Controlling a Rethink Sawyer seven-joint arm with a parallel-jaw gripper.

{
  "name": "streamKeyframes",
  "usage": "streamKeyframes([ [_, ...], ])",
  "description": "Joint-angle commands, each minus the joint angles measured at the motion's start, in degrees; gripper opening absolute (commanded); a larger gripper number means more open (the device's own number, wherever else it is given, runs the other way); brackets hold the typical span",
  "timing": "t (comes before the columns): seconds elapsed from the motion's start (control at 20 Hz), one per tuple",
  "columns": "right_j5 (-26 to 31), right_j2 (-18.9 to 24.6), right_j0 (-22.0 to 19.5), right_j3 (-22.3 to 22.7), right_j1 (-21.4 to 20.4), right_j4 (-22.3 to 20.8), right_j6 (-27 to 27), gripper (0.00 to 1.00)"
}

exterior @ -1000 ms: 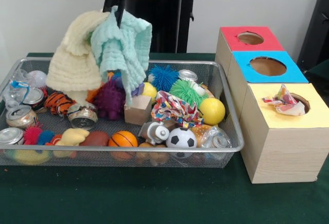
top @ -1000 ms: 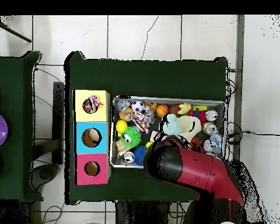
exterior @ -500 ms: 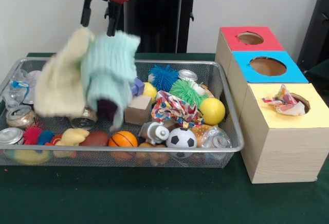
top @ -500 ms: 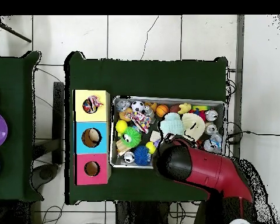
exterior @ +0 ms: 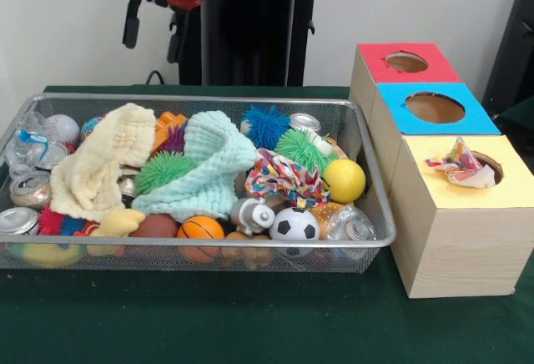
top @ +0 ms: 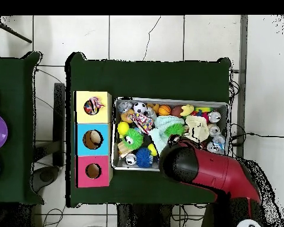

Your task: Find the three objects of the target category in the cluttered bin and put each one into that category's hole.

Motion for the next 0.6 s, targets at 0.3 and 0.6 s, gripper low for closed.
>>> streamKeyframes([
  [0.3, -1.04, 8.66, -0.97, 4.45, -0.3, -0.54, -0.44, 1.0],
  [0.6, -2.01, 10.95, 0.97, 6.08, -0.46, 1.92, 3.89, 1.0],
])
